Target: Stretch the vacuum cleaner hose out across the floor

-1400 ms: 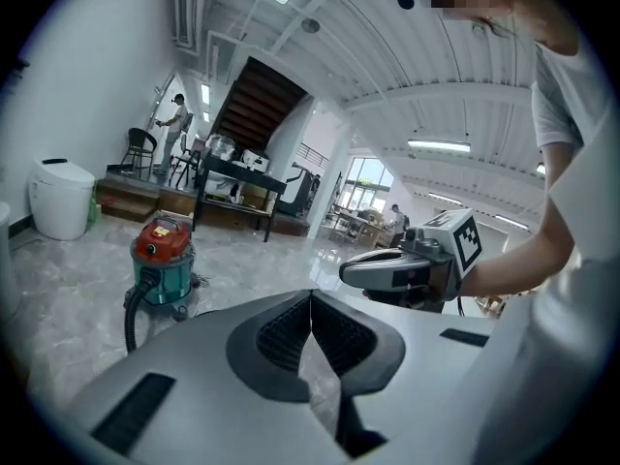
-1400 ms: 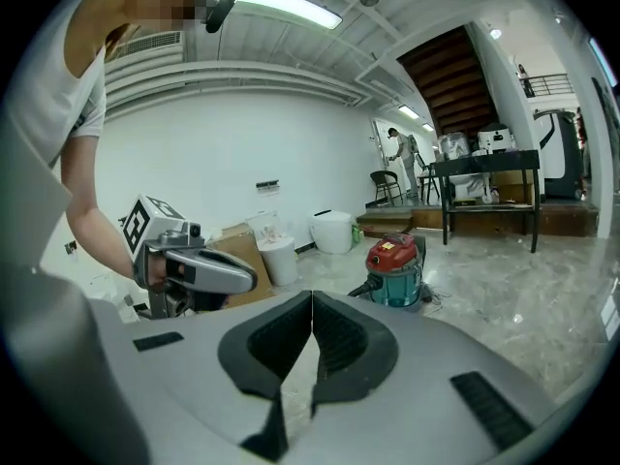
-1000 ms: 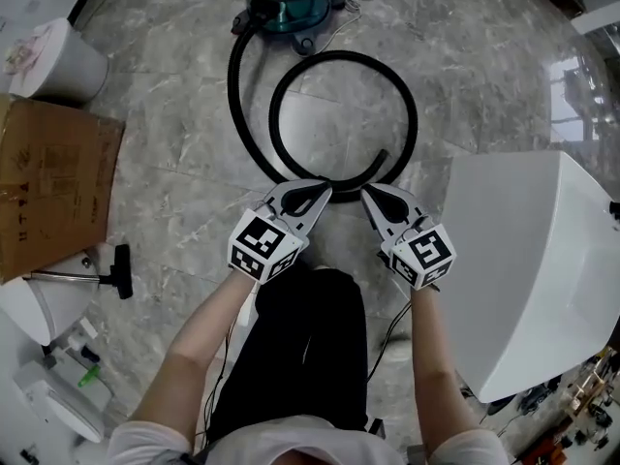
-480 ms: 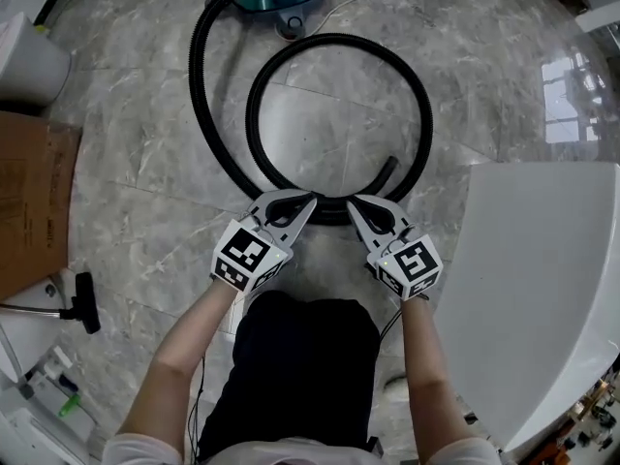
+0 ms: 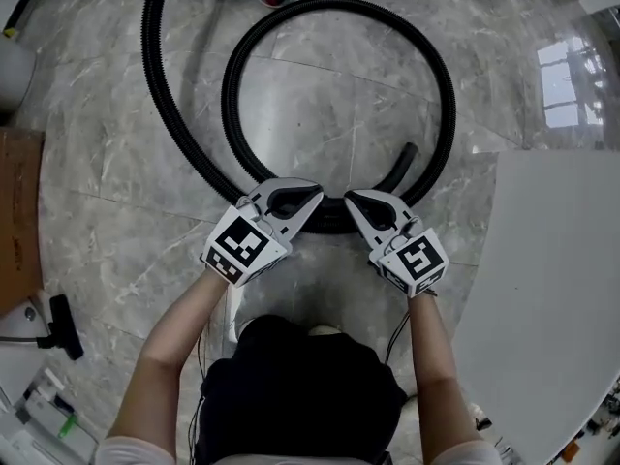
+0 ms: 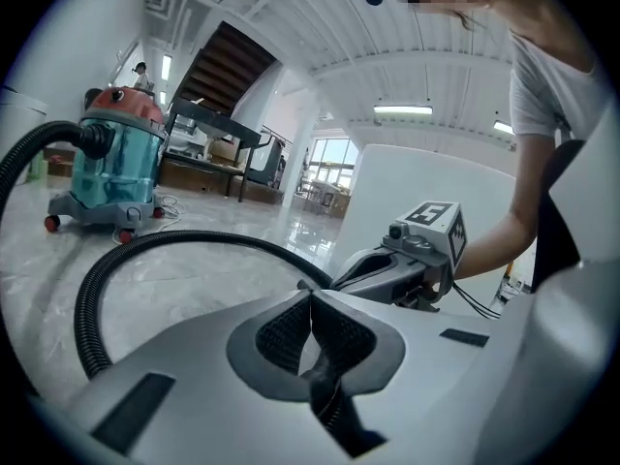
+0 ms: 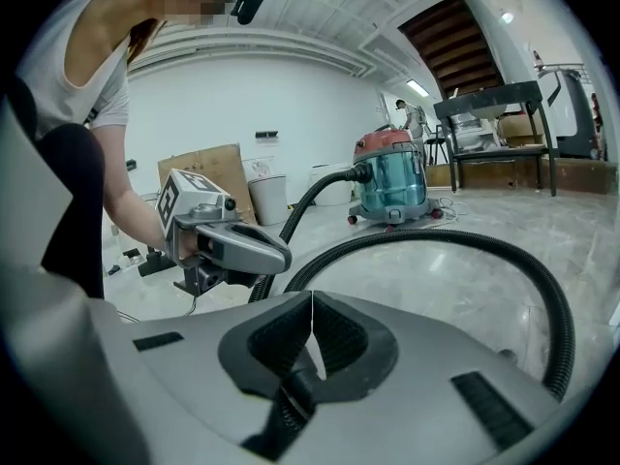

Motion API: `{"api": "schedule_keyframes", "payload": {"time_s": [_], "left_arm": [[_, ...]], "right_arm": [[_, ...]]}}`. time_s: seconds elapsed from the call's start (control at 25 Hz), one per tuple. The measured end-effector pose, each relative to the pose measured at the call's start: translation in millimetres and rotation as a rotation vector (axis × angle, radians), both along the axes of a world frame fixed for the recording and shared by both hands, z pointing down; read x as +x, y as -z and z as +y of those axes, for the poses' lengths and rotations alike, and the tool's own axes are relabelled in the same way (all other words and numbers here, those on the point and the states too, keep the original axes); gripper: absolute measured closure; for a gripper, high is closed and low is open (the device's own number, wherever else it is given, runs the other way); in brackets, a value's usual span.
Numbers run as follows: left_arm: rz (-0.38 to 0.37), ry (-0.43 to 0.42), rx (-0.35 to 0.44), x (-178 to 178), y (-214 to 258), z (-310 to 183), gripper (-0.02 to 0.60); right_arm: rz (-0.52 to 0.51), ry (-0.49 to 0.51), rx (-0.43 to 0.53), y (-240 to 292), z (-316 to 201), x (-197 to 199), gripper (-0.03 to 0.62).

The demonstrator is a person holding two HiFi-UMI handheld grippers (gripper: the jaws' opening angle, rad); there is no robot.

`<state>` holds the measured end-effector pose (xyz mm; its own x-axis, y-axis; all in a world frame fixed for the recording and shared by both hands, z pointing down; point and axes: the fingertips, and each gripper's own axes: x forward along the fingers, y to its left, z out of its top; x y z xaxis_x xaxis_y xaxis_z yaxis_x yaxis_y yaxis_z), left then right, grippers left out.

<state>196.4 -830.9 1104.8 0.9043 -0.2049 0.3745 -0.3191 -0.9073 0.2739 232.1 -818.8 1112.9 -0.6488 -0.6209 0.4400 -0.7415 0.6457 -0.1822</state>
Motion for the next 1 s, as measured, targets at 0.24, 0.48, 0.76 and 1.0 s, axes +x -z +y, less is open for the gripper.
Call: {"api": "schedule_keyframes", "payload": {"time_s": [0.24,0.48,0.76,1.0], "left_arm": [[-0.084,-0.156,-0.023,6.6,-40.2,4.9,0.572],[-0.207,-0.283,-0.063,6.7,-66.2,17.6,0.411],[-0.411,-0.416,-0.003,0.2,-97.7,32.4,0.304],[-0.441,-0.418,-0.024,-5.0,-105.4,34.0,0.304]], "right_arm": [[0.127,0.119,0.004,-44.6,6.3,-6.4,0.58],[0.328,0.336,-0.063,-79.1,20.3,-2.8,0.535],[0.564,0.602,-0.142,-105.8,31.5,-2.5,0.402],[0.716,0.834,-0.225,-123.3,38.4,-16.1,0.402]]}}
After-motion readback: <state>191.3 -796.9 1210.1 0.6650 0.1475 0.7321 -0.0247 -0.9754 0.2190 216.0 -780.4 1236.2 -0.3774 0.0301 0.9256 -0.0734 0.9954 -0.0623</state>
